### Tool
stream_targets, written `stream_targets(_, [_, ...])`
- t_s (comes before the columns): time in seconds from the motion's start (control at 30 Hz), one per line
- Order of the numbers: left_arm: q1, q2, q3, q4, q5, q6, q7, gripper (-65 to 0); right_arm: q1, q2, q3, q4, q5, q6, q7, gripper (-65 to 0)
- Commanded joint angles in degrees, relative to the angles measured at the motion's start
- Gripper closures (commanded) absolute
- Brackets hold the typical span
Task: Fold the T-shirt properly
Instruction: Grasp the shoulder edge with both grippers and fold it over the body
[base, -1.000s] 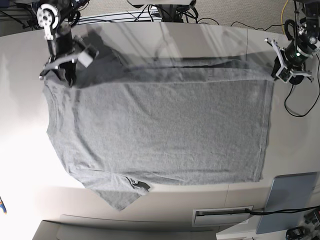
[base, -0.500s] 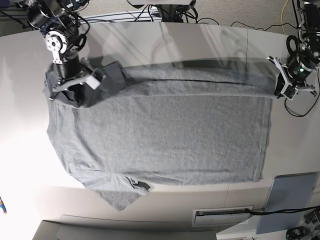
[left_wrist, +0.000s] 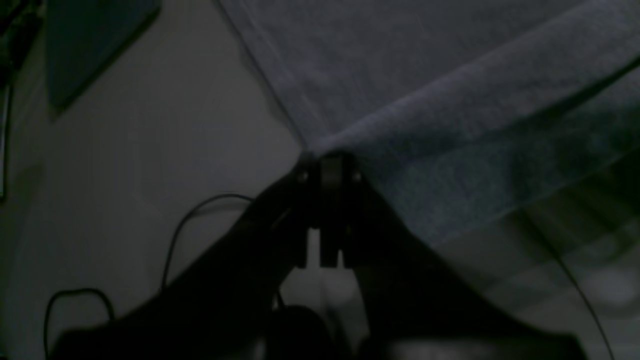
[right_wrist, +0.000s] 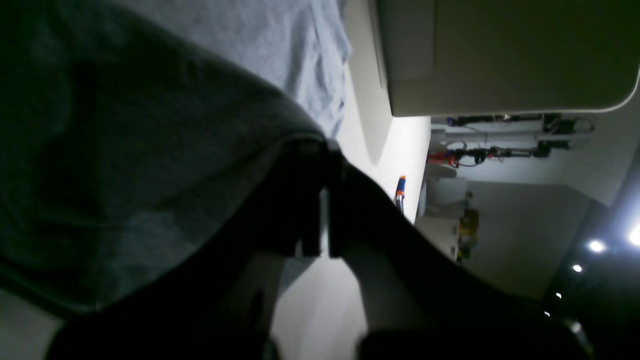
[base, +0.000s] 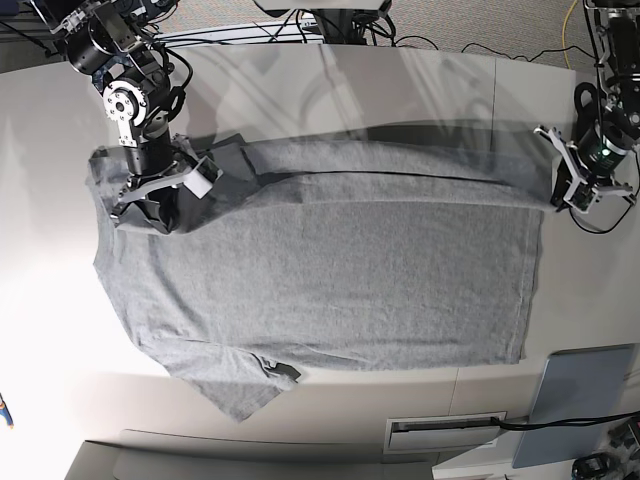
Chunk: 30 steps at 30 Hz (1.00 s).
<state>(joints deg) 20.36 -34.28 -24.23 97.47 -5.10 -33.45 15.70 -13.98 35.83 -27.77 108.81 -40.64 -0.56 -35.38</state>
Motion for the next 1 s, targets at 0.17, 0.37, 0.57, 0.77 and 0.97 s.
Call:
stream_targets(0.17, [-0.5, -1.1, -0.7, 0.3, -0.5, 0.7, -1.1, 0.0, 0.7, 0.7, 0.5, 0.8, -2.7, -3.6, -0.8, 0.0])
stream_targets(0.37, [-1.4, -1.0, -0.7, -2.8, -0.6, 0.7, -2.1, 0.0, 0.7, 0.7, 0.5, 0.8, -2.8, -4.6, -1.5, 0.0])
stream_targets(0.57, [-4.8, -0.9, -0.6, -6.7, -1.7, 0.4, -2.2, 0.0, 0.7, 0.7, 0.5, 0.8, -3.1, -6.6, -2.4, 0.0])
stream_targets(0.77, [-7.2, -0.9, -0.3, -8.8, -1.8, -3.3, -2.2, 0.0, 0.7, 0.7, 0.5, 0.8, -3.1, -6.6, -2.4, 0.0])
stream_targets(0.97, [-7.2, -1.0, 2.4, -8.8, -1.8, -3.2, -2.2, 0.0, 0.9, 0.7, 0.5, 0.8, -3.0, -6.6, -2.3, 0.0])
